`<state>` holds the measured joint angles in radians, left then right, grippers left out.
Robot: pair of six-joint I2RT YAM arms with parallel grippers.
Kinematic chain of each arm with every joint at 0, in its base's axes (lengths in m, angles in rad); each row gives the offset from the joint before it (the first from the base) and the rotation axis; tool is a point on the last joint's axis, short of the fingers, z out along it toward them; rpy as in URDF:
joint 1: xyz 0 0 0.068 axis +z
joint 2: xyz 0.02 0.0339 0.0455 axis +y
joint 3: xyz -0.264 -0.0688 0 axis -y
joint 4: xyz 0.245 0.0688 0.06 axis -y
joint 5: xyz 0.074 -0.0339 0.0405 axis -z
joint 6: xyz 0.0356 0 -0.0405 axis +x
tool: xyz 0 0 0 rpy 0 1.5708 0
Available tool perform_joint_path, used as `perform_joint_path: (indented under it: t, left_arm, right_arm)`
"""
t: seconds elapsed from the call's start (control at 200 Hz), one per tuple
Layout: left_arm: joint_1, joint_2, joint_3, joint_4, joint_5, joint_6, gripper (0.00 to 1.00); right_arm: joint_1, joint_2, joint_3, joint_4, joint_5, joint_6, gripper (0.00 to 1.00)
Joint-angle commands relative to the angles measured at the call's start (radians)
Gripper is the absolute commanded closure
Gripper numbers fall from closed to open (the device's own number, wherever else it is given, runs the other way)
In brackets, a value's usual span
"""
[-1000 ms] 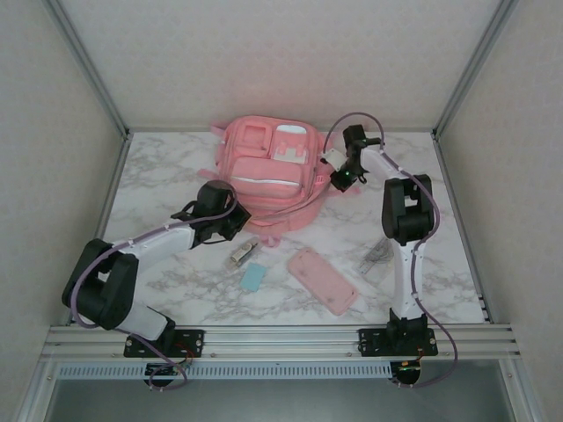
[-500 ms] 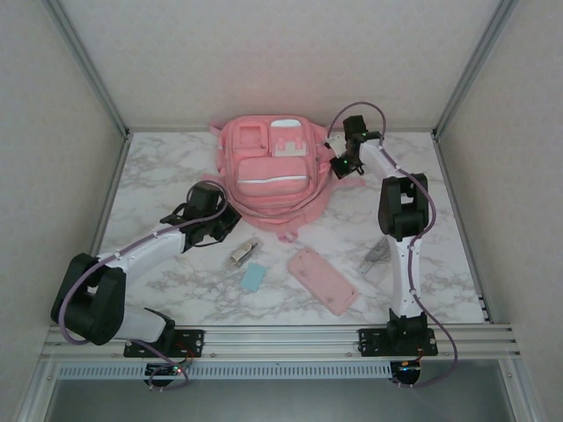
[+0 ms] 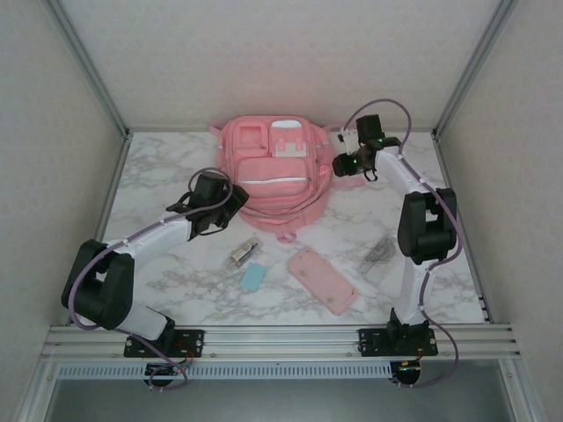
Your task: Pack books, pencil case, and school supplies into a backpack
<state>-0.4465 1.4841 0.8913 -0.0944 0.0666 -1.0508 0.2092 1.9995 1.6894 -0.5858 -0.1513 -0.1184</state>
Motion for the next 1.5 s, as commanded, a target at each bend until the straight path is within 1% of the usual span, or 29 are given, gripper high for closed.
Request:
perform_joint_path:
  t: [0.0,0.04,0.125,0.32,0.455,0.586,0.661,0.716,0.851,0.901,0.971,1.071,1.141,1.246,1.316,1.421,1.497]
  left_arm:
    - [0.011,-0.010,0.032,-0.006,-0.076,0.034,0.24]
    - [0.011,-0.010,0.036,-0.009,-0.084,0.037,0.21]
    - [0.011,0.000,0.040,-0.010,-0.088,0.038,0.17]
    - [0.015,0.016,0.038,-0.007,-0.099,0.063,0.16]
    - [0.016,0.013,0.046,-0.008,-0.096,0.091,0.16]
    - [0.017,0.015,0.049,-0.013,-0.082,0.106,0.15]
    - [0.017,0.015,0.039,-0.012,-0.079,0.108,0.15]
    - [0.019,0.019,0.029,0.000,-0.082,0.107,0.15]
    - [0.033,0.089,0.026,0.047,-0.110,0.112,0.15]
    - [0.037,0.143,0.044,0.062,-0.111,0.118,0.15]
    - [0.039,0.232,0.085,0.089,-0.078,0.121,0.15]
    - [0.039,0.342,0.137,0.154,-0.026,0.110,0.17]
    - [0.038,0.402,0.188,0.164,-0.022,0.111,0.20]
    - [0.040,0.487,0.289,0.161,-0.031,0.146,0.26]
    - [0.042,0.548,0.380,0.133,-0.043,0.179,0.27]
    - [0.054,0.630,0.518,0.096,-0.039,0.205,0.28]
    - [0.067,0.677,0.608,0.063,-0.035,0.221,0.28]
  right_arm:
    - [0.009,0.042,0.062,0.048,-0.072,0.238,0.51]
    - [0.012,0.070,0.091,0.059,-0.094,0.282,0.52]
    - [0.022,0.140,0.169,0.062,-0.065,0.376,0.53]
    - [0.058,0.293,0.357,0.027,-0.104,0.514,0.58]
    - [0.059,0.368,0.432,0.020,-0.060,0.618,0.61]
    - [0.058,0.434,0.524,0.019,-0.001,0.596,0.63]
    - [0.052,0.502,0.628,-0.039,-0.022,0.572,0.64]
    - [0.052,0.550,0.687,-0.076,-0.064,0.541,0.64]
    - [0.052,0.597,0.700,-0.109,-0.076,0.521,0.65]
    - [0.052,0.595,0.674,-0.115,-0.061,0.515,0.65]
    - [0.052,0.567,0.611,-0.119,-0.021,0.510,0.63]
    - [0.050,0.483,0.442,-0.083,0.030,0.506,0.61]
    - [0.050,0.405,0.304,-0.038,0.052,0.509,0.61]
    - [0.049,0.286,0.095,0.033,0.071,0.531,0.61]
    - [0.049,0.214,-0.045,0.093,0.050,0.563,0.61]
    - [0.054,0.108,-0.239,0.202,-0.035,0.636,0.61]
    - [0.069,0.042,-0.342,0.272,-0.080,0.688,0.61]
